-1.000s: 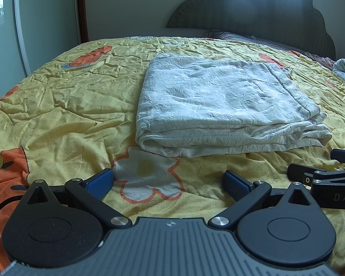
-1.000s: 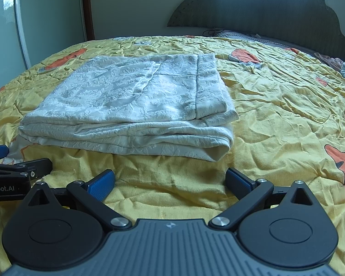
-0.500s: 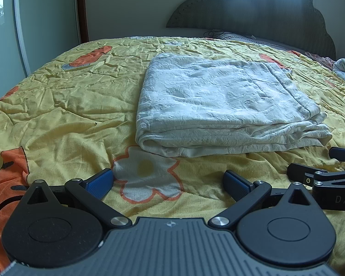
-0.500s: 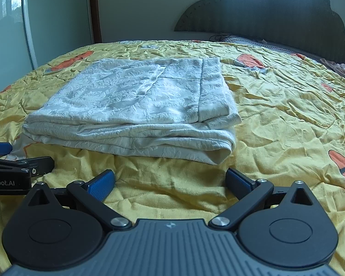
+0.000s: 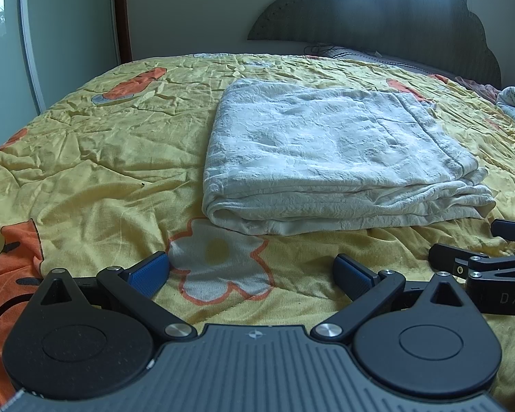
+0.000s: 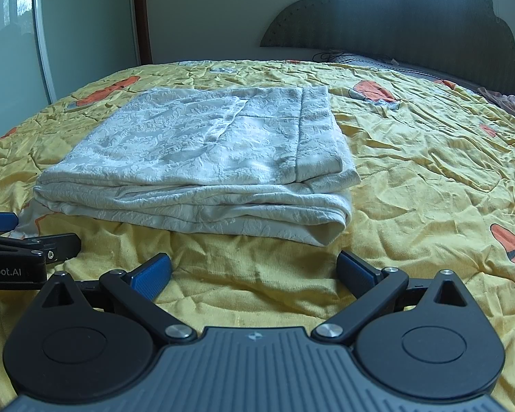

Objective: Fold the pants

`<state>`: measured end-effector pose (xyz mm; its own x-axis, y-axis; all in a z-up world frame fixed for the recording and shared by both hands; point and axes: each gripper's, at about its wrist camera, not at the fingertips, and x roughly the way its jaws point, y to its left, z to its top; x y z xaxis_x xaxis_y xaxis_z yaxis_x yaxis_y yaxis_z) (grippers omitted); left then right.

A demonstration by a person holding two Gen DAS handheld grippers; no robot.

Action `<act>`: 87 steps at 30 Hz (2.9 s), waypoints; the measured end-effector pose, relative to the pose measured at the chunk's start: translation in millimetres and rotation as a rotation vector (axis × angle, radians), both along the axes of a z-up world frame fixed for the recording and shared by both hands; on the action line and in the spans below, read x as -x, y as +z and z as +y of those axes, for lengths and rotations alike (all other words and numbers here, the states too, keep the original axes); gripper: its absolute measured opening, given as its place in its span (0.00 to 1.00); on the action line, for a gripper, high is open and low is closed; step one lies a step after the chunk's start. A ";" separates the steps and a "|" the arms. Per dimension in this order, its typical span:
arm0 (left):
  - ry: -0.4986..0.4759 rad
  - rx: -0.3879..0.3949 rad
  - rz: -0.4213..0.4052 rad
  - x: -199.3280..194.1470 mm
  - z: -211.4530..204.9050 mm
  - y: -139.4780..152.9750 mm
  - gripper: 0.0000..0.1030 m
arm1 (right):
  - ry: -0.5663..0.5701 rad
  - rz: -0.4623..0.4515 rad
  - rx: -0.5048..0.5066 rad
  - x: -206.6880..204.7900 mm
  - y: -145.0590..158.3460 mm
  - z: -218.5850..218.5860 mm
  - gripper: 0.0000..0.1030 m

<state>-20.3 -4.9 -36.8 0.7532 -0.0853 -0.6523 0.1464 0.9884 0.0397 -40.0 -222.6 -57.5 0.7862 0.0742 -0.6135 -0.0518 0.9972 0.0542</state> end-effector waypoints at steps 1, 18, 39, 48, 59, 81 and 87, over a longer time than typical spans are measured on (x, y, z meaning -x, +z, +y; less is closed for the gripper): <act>0.000 0.000 0.001 0.0 -0.1 0.1 1.00 | 0.000 0.000 0.000 0.0 0.0 0.0 1.00; 0.000 0.000 0.000 -0.1 0.1 0.1 1.00 | 0.000 0.000 0.000 0.0 0.0 -0.1 1.00; 0.000 0.000 0.001 -0.9 -0.1 0.3 1.00 | 0.000 0.000 0.000 0.2 0.2 -0.1 1.00; 0.001 0.000 0.001 -1.0 0.2 0.4 1.00 | 0.000 0.000 0.000 0.2 0.2 -0.1 1.00; 0.000 0.000 0.001 -1.1 0.0 0.6 1.00 | 0.000 0.000 0.000 0.3 0.2 0.0 1.00; 0.012 0.012 -0.004 -2.3 -1.7 0.5 1.00 | 0.000 0.000 0.000 0.6 0.5 -0.1 1.00; 0.004 0.004 0.000 -3.8 -3.2 0.5 1.00 | -0.001 0.000 0.000 0.6 0.5 0.1 1.00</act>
<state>-16.5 -8.1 -36.3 0.7532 -0.0850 -0.6522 0.1425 0.9892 0.0356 -40.6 -222.5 -57.0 0.7865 0.0740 -0.6132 -0.0512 0.9972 0.0546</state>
